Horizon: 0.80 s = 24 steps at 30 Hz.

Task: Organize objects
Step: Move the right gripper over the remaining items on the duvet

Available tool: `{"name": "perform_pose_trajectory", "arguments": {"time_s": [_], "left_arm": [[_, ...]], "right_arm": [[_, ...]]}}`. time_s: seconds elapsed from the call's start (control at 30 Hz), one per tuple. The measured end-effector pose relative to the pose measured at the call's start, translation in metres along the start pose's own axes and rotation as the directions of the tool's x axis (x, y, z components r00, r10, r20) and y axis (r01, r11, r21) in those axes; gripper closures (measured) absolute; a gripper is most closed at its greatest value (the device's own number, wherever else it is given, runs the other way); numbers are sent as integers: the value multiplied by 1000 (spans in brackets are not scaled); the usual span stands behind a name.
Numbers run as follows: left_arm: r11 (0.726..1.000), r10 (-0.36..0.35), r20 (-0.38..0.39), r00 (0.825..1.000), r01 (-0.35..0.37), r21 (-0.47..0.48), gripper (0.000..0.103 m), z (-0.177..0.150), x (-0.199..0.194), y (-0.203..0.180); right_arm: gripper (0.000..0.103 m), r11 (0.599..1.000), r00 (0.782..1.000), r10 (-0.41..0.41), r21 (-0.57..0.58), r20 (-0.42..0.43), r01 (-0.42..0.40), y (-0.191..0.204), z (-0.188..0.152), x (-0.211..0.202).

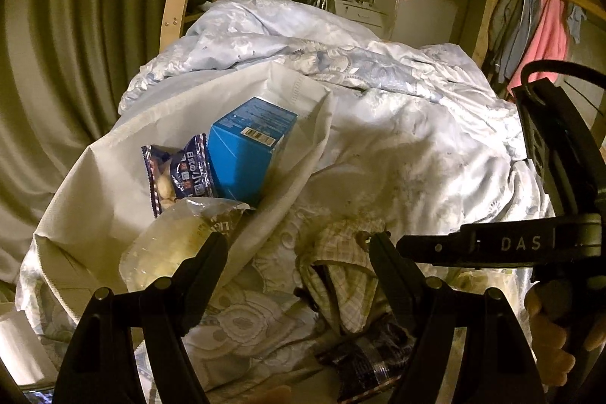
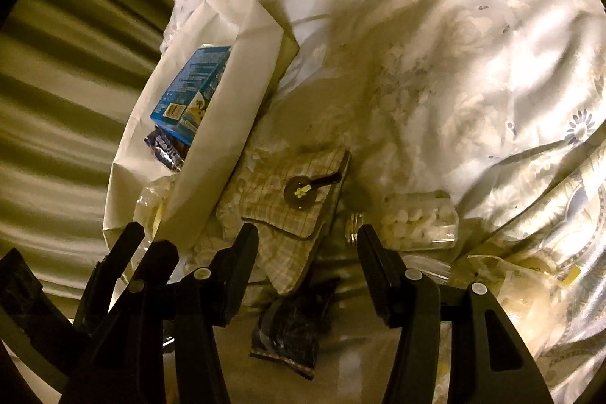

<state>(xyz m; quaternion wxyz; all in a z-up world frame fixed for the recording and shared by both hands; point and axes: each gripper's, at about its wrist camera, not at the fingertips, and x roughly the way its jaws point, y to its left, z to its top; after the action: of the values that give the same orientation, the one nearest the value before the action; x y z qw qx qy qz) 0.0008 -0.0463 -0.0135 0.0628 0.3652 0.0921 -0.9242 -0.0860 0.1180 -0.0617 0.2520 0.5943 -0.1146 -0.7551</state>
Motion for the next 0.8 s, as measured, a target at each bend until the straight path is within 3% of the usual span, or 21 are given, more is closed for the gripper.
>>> {"name": "perform_pose_trajectory", "arguments": {"time_s": [0.8], "left_arm": [[1000,-25,-28,999,25,2,28,-3,6,-3]], "right_arm": [[49,1000,1000,-24,14,-1,24,-6,-1,-2]]}}
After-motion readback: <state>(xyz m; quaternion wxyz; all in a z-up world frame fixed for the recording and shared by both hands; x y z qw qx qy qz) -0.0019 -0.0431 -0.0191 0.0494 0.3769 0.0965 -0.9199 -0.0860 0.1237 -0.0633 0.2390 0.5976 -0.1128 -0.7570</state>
